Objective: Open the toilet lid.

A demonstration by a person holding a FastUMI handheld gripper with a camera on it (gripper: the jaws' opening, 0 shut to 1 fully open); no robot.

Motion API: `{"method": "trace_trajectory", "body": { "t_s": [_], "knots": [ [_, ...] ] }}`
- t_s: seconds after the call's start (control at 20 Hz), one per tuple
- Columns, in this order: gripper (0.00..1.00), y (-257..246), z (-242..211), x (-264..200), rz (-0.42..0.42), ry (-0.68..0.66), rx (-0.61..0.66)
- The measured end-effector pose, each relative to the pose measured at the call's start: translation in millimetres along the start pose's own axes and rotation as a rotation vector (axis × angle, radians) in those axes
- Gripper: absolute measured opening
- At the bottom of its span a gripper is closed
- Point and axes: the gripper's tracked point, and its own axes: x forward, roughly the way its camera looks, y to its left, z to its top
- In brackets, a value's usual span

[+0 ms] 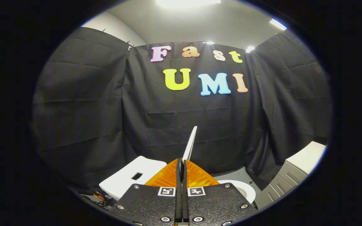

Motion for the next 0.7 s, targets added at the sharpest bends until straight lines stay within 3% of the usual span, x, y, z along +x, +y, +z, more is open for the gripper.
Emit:
{"method": "trace_trajectory", "body": {
  "t_s": [0.7],
  "knots": [
    [0.0,73.0,4.7,13.2,0.078,-0.008,-0.009]
  ]
}}
